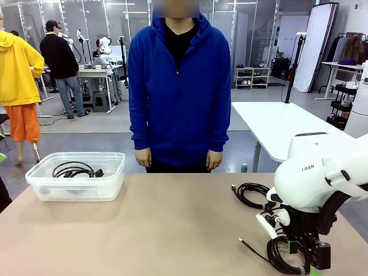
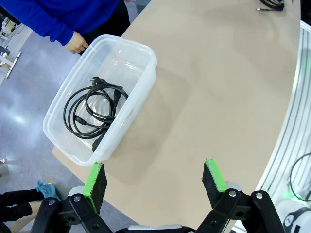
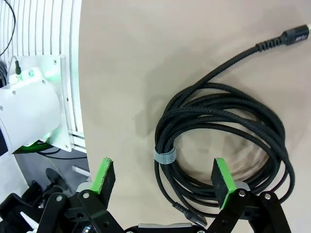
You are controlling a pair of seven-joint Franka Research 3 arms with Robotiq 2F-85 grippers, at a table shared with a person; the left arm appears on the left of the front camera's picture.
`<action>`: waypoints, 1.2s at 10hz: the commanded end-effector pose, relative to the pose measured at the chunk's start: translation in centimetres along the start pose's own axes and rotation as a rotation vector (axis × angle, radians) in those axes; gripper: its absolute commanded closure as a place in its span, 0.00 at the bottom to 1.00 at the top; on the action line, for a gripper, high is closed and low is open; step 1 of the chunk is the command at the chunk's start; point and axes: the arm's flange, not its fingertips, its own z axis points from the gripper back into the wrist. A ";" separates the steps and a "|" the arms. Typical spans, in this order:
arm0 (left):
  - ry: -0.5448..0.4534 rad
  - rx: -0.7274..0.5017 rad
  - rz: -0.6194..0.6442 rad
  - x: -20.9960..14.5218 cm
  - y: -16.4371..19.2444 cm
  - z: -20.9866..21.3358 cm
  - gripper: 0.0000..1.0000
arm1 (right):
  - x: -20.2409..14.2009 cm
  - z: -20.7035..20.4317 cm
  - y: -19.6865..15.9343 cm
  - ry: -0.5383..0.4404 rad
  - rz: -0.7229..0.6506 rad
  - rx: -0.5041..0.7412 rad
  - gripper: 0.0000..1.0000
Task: Organize and store the cables.
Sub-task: Place the USB Extension Cable into the Organizing box.
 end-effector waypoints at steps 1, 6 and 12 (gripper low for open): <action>0.007 0.010 0.006 0.1 0.0 0.2 0.00 | -0.7 -4.6 6.8 0.030 -0.055 -0.015 0.00; 0.007 0.010 0.006 0.1 0.0 0.2 0.00 | -0.5 -5.6 7.4 0.050 -0.130 -0.091 0.00; 0.007 0.010 0.006 0.1 0.0 0.2 0.00 | -0.3 -6.9 8.1 0.071 -0.162 -0.027 0.00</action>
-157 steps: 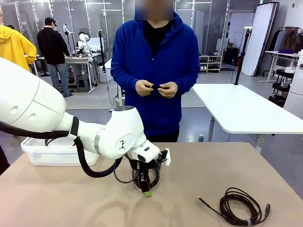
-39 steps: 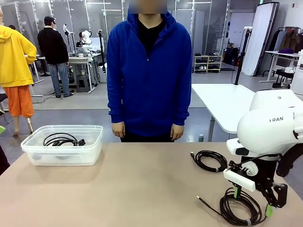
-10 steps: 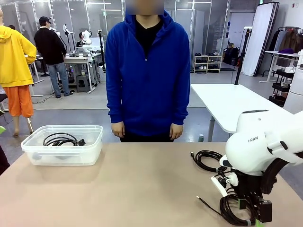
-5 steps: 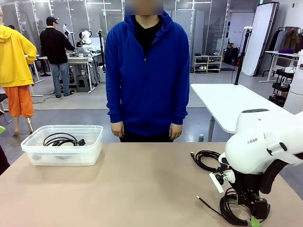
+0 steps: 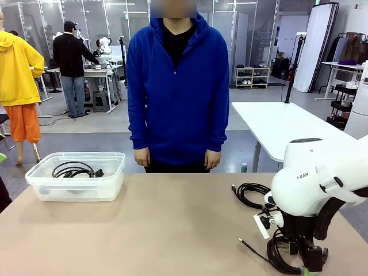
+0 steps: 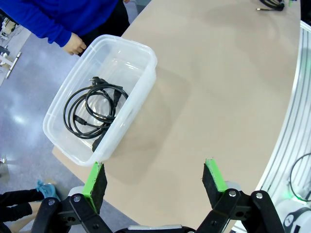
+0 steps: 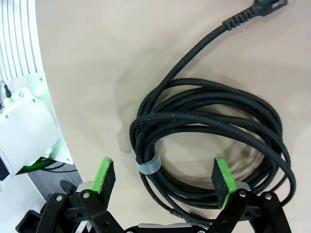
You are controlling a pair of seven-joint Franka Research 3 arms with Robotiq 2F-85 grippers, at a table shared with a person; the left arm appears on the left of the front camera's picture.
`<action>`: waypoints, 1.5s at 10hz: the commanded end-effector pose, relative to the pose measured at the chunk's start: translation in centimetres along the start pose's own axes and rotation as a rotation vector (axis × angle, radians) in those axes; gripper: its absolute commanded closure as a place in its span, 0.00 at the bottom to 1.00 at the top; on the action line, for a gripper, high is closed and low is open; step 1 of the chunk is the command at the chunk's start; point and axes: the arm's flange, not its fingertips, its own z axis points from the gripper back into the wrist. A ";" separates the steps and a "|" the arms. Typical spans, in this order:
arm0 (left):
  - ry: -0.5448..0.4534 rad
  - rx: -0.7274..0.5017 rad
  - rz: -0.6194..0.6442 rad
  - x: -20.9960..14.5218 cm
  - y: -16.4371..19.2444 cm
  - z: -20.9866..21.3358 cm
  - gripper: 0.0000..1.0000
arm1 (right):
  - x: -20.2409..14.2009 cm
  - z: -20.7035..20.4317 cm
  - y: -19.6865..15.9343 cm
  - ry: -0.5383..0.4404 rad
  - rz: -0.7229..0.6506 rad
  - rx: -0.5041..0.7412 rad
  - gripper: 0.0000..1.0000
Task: Organize and store the cables.
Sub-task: Place the USB Extension Cable into the Organizing box.
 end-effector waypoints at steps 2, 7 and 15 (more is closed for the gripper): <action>0.007 0.010 0.006 0.1 0.0 0.2 0.00 | -1.8 -5.3 9.1 0.045 -0.023 -0.015 0.00; 0.007 0.010 0.006 0.1 0.0 0.2 0.00 | -2.0 -5.3 9.4 0.035 -0.015 -0.033 1.00; 0.007 0.010 0.006 0.1 0.0 0.2 0.00 | -2.9 0.0 9.1 0.016 -0.047 -0.230 1.00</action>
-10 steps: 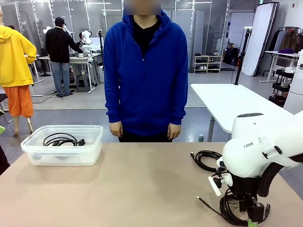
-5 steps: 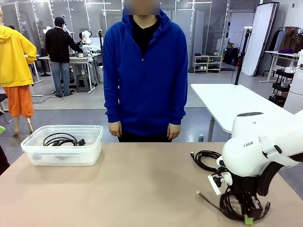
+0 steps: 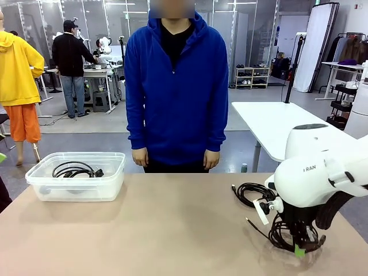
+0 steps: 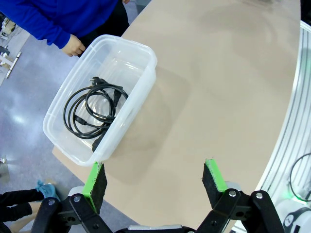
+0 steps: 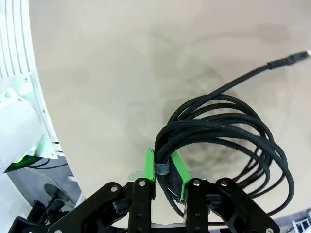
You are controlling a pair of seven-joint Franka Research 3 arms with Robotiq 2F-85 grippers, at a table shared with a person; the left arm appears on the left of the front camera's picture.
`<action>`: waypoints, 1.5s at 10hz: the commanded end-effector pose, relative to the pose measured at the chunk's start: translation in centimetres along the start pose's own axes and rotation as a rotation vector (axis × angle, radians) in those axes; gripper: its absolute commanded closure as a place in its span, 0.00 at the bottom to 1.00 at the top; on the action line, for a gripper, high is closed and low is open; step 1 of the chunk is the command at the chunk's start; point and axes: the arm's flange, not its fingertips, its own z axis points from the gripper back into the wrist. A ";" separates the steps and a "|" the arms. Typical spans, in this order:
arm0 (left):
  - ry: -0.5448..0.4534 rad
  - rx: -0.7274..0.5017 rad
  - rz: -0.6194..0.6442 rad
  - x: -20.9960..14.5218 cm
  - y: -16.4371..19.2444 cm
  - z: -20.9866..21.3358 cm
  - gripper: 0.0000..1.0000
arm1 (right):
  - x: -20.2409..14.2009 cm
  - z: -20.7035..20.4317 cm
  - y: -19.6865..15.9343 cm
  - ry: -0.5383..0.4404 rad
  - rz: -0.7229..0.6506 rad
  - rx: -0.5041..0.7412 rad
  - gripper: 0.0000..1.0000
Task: Organize and store the cables.
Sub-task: Place the USB Extension Cable into the Organizing box.
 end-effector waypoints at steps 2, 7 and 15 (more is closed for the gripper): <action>0.007 0.010 0.005 0.1 -0.1 0.2 0.00 | -3.5 -0.5 9.1 -0.030 -0.066 -0.174 1.00; 0.007 0.010 0.005 0.1 -0.1 0.2 0.00 | -4.2 3.0 8.6 -0.074 -0.074 -0.244 1.00; 0.007 0.010 0.005 0.1 -0.1 0.2 0.00 | 1.9 10.8 0.3 -0.160 0.067 -0.382 0.88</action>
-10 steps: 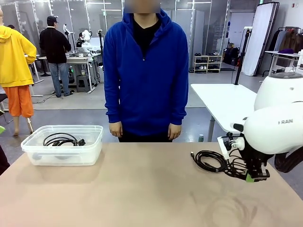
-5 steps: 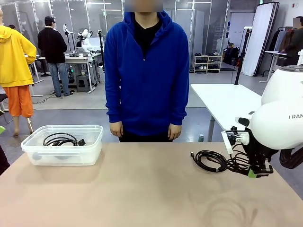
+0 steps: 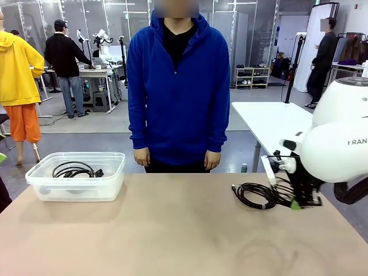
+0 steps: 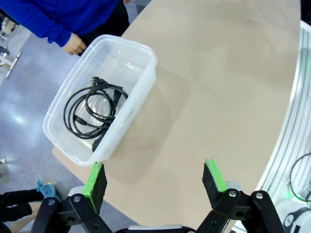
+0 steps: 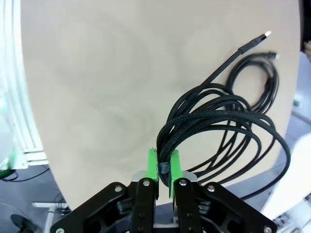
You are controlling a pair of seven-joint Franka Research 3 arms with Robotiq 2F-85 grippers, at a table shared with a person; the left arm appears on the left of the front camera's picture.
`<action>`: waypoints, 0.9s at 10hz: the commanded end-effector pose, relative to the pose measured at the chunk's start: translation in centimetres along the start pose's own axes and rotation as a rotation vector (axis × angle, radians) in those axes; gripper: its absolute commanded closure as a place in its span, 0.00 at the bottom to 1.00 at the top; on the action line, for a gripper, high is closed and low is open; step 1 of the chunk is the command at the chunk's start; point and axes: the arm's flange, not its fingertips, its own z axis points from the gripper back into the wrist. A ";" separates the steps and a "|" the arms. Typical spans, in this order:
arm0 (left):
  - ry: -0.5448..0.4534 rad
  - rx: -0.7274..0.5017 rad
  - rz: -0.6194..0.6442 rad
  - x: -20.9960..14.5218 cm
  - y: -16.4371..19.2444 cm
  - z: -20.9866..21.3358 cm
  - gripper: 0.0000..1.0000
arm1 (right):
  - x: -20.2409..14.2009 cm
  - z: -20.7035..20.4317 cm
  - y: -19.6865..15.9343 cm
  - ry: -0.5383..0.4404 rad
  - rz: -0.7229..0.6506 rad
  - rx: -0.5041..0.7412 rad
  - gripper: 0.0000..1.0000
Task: Organize and store the cables.
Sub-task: Place the USB Extension Cable into the Organizing box.
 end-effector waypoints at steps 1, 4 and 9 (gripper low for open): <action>0.008 0.010 0.005 0.1 -0.1 0.2 0.00 | 4.5 0.4 -1.7 -0.109 0.047 -0.042 0.88; 0.008 0.010 0.005 0.1 -0.1 0.2 0.00 | 13.0 0.8 -2.2 -0.092 0.106 0.005 0.88; 0.008 0.010 0.005 0.1 -0.1 0.2 0.00 | 25.7 -3.5 -3.3 -0.075 0.123 0.086 0.88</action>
